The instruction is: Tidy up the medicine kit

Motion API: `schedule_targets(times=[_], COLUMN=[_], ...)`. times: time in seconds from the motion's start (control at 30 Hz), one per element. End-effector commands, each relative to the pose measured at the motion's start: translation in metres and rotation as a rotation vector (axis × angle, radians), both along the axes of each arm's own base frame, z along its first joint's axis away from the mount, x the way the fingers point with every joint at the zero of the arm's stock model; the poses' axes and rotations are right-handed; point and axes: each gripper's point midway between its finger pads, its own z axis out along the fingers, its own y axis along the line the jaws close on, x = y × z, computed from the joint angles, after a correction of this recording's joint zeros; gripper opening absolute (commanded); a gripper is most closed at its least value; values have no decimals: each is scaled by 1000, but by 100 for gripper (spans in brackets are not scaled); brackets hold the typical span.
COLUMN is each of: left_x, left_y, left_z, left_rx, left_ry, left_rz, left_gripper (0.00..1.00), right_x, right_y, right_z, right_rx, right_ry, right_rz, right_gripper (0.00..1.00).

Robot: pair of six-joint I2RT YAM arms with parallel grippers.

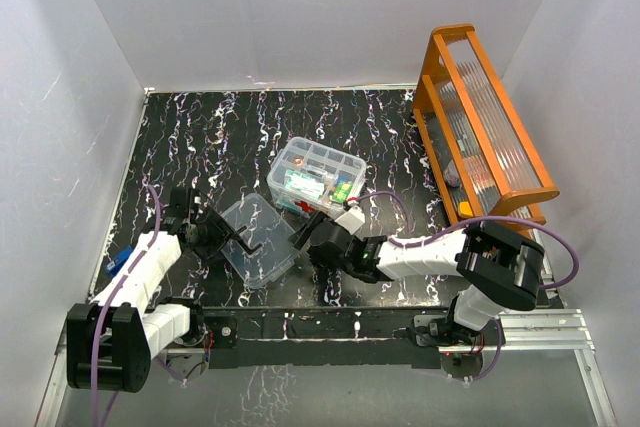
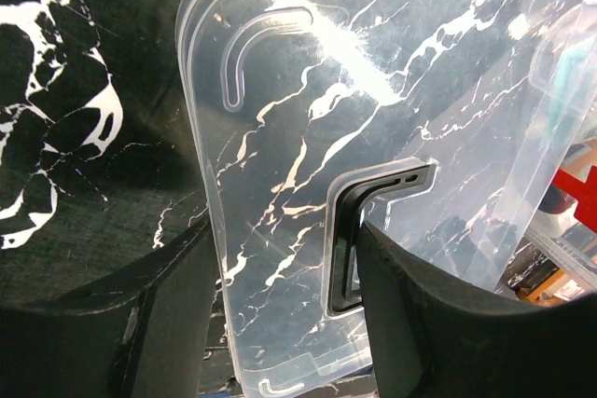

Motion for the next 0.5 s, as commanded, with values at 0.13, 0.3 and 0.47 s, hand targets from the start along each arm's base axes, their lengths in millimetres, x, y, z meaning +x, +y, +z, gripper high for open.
schedule_targets(times=[0.13, 0.3, 0.47], left_x=[-10, -11, -12], left_y=[-13, -13, -14], left_z=[6, 8, 12], left_rx=[-83, -88, -91], left_ry=[10, 9, 0], left_rz=[-8, -5, -2], left_gripper=[43, 43, 43], right_x=[3, 3, 2], right_y=[29, 35, 35], right_z=[38, 52, 57], right_rx=[232, 297, 300], right_ry=[-53, -85, -98], right_rz=[29, 48, 56], right_gripper=[68, 47, 30])
